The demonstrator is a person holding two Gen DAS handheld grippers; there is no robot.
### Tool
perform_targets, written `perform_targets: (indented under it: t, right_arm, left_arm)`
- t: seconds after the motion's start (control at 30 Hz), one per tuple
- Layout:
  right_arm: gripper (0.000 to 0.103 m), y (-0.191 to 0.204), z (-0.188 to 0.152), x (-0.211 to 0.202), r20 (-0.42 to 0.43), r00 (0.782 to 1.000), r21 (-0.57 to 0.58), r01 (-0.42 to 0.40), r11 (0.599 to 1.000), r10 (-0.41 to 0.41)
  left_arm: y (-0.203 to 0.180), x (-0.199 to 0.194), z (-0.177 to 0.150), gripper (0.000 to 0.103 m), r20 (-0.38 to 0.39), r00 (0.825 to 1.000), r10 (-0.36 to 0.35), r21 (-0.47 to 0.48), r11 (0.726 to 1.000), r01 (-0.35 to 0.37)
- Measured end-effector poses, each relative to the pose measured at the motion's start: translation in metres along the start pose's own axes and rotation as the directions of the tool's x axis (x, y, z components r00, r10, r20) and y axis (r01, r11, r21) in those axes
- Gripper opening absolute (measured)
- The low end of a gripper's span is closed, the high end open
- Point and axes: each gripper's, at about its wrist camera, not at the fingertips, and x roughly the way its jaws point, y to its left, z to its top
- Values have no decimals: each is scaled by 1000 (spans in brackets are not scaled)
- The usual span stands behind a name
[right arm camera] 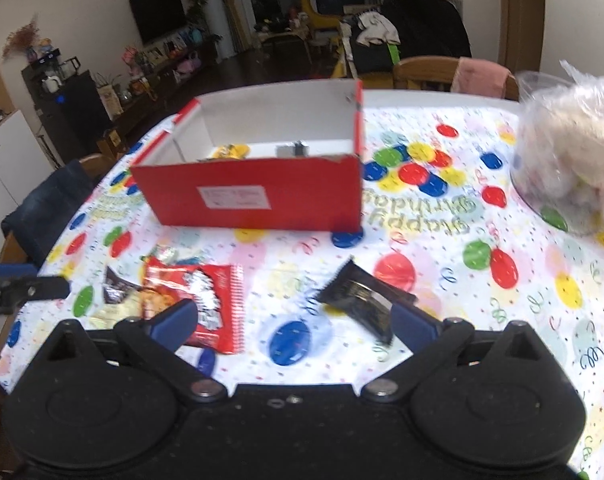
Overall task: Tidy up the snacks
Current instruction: 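Grasp the white milk-tablet packet with left tool while right tool grasps dark chocolate bar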
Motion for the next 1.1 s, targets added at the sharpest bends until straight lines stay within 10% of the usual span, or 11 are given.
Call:
perform_targets:
  t: [0.33,0.6,1.1]
  right_arm:
    - [103,-41,10,35,-70,997,-107,-22,994,15]
    - [98,-52,17,74,-175,982,-226,-103,969,63]
    - [78,-46,24,119,-239,970,-422,-153,894,54]
  left_arm:
    - [-44,40,-28,84,-149,989,-13,39,999,19]
    - [-53,82,-39,84,-319,945,-64,-72,996,43]
    - [-73,106,-38,84,-321,945,62,1,998,-65]
